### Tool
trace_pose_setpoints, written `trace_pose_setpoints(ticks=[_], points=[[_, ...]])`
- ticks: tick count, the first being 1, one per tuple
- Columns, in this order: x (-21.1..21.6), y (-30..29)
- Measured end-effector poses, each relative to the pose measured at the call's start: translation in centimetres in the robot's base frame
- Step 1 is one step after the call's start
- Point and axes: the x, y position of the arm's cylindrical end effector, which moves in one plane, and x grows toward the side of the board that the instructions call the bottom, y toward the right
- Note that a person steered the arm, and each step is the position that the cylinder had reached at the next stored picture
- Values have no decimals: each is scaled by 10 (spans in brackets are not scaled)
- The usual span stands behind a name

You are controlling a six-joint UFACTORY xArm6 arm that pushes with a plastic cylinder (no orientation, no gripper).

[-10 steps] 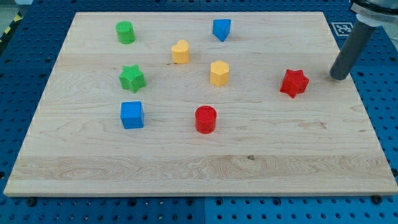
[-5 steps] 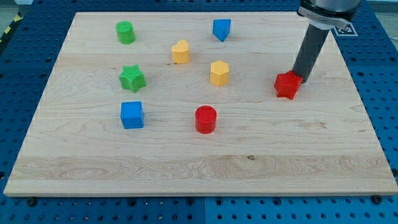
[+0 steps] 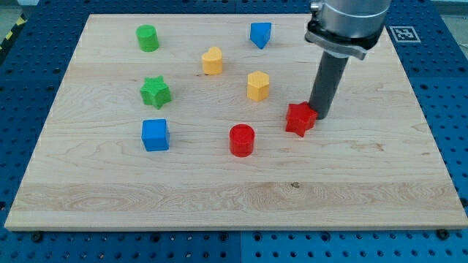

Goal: Push the red star into the red circle

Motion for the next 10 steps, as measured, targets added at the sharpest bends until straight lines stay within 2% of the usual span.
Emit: trace_pose_setpoints(ticks=[2,4,10], points=[[0,-3],[0,-30],[24,-59]])
